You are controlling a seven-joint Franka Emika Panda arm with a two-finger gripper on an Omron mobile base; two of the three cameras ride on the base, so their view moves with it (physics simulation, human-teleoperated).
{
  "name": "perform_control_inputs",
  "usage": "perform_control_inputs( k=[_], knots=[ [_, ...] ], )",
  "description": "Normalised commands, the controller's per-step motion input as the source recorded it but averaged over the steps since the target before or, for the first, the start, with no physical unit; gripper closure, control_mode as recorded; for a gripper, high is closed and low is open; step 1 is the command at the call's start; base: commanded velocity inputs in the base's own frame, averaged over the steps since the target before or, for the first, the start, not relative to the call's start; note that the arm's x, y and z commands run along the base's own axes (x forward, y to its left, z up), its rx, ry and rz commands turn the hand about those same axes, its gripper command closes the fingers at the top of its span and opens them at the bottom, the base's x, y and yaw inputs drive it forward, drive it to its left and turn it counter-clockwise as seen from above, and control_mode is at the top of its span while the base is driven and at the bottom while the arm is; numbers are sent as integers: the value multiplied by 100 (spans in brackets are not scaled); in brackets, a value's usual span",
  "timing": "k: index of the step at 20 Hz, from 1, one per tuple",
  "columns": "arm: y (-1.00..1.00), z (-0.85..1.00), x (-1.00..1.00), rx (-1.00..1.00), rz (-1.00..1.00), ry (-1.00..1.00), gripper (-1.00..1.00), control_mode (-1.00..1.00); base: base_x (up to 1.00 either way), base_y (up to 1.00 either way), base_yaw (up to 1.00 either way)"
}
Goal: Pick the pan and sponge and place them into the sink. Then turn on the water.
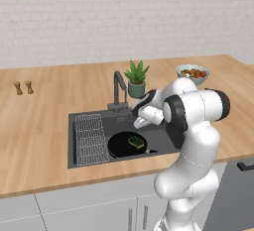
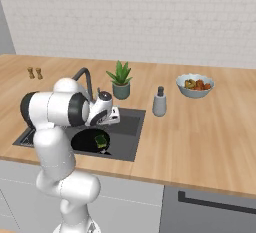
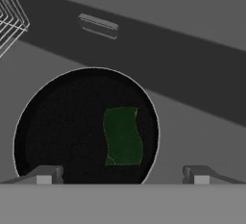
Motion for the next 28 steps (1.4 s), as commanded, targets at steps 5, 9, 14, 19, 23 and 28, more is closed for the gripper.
perform_control_inputs(
  k=[5,9,14,19,23,28],
  knots=[
    [0,55,-15,2,0,-16,-100,-100,0,0,0],
    [0,42,-16,1,-1,-18,-100,-100,0,0,0],
    [0,41,-6,2,-1,-17,-100,-100,0,0,0],
    [0,38,0,2,0,-13,-100,-100,0,0,0],
    [0,29,0,2,-1,-9,-100,-100,0,0,0],
    [0,20,0,3,-5,-7,-100,-100,0,0,0]
  ],
)
